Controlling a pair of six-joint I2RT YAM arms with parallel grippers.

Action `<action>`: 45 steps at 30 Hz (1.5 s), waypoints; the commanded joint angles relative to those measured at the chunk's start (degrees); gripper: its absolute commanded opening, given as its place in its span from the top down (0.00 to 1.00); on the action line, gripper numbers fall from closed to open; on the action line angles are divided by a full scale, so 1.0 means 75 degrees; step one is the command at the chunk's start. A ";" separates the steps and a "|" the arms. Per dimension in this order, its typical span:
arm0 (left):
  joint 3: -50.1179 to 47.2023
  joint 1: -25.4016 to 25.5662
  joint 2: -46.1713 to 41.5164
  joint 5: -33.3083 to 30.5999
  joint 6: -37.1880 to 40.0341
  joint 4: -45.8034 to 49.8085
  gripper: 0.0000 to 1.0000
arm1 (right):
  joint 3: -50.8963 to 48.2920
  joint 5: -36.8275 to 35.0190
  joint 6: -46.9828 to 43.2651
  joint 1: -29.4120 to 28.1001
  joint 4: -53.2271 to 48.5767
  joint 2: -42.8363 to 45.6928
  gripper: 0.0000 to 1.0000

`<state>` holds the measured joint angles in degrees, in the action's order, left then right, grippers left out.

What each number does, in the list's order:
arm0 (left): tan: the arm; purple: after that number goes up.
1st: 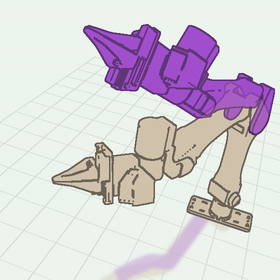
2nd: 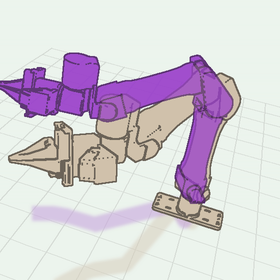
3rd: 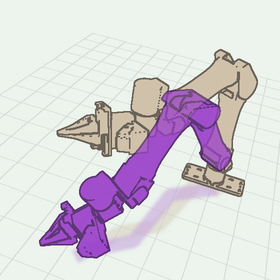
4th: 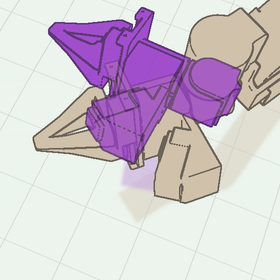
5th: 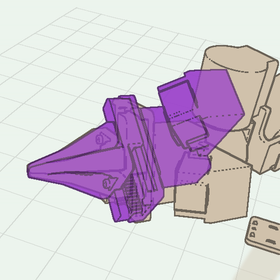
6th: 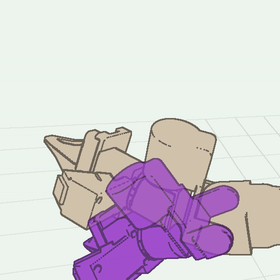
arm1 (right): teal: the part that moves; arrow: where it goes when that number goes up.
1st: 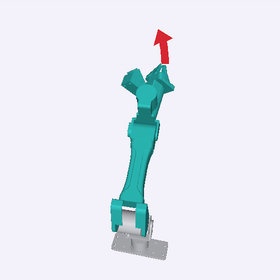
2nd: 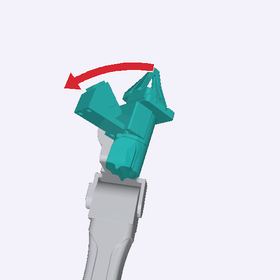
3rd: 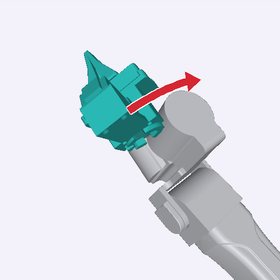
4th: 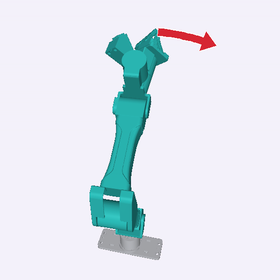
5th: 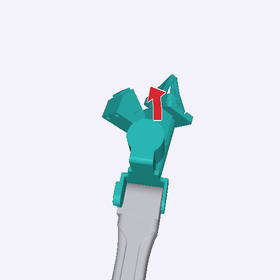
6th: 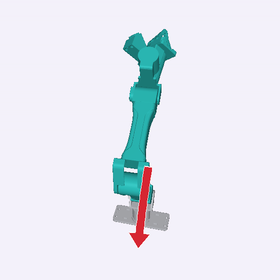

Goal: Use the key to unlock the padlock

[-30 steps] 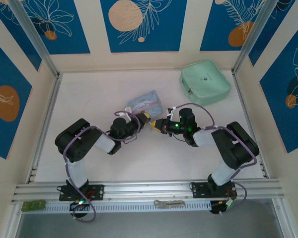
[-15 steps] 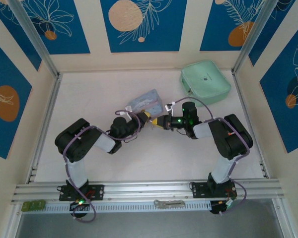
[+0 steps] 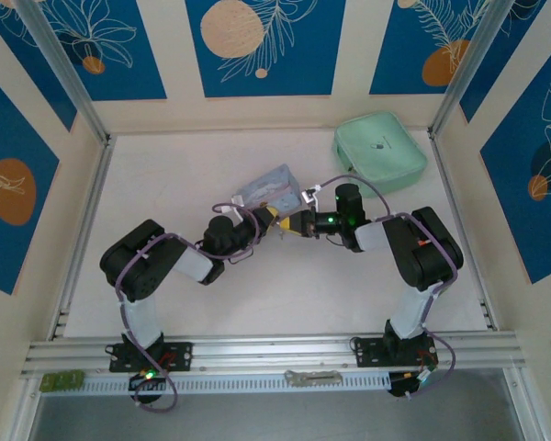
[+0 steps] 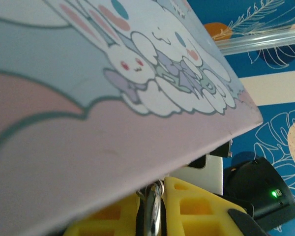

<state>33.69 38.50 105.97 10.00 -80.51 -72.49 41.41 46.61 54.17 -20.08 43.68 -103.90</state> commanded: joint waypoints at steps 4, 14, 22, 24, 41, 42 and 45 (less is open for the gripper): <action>0.0305 0.0601 -0.0416 0.1830 0.0214 -0.0876 1.00 | 0.0045 -0.2774 0.1057 -0.0380 0.0975 0.0001 1.00; 0.0265 0.0621 -0.0413 0.1970 0.0564 -0.1093 1.00 | 0.0431 -0.2534 0.2267 -0.0246 0.0612 -0.0195 1.00; 0.0504 0.0284 -0.0552 0.3085 0.1413 -0.1093 1.00 | 0.0084 -0.1417 0.4277 0.0049 0.0981 -0.0071 1.00; 0.0586 0.0240 -0.0592 0.3298 0.1506 -0.1093 1.00 | 0.0031 -0.1187 0.5111 0.0043 0.1524 -0.0238 1.00; 0.0340 0.0231 -0.0694 0.3331 0.2187 -0.1093 1.00 | -0.0304 -0.3547 1.1602 -0.0945 0.4887 -0.1082 1.00; 0.0343 0.0234 -0.0717 0.3353 0.2248 -0.1093 1.00 | -0.0329 -0.3882 1.1786 -0.1005 0.4887 -0.0986 1.00; 0.0392 0.0233 -0.0804 0.3487 0.2386 -0.1093 1.00 | -0.0152 -0.4330 1.2124 -0.1050 0.4887 -0.0933 1.00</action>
<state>35.88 33.74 103.42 16.05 -68.16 -72.23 37.12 31.79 116.42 -25.91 82.04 -111.87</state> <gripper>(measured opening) 0.145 0.051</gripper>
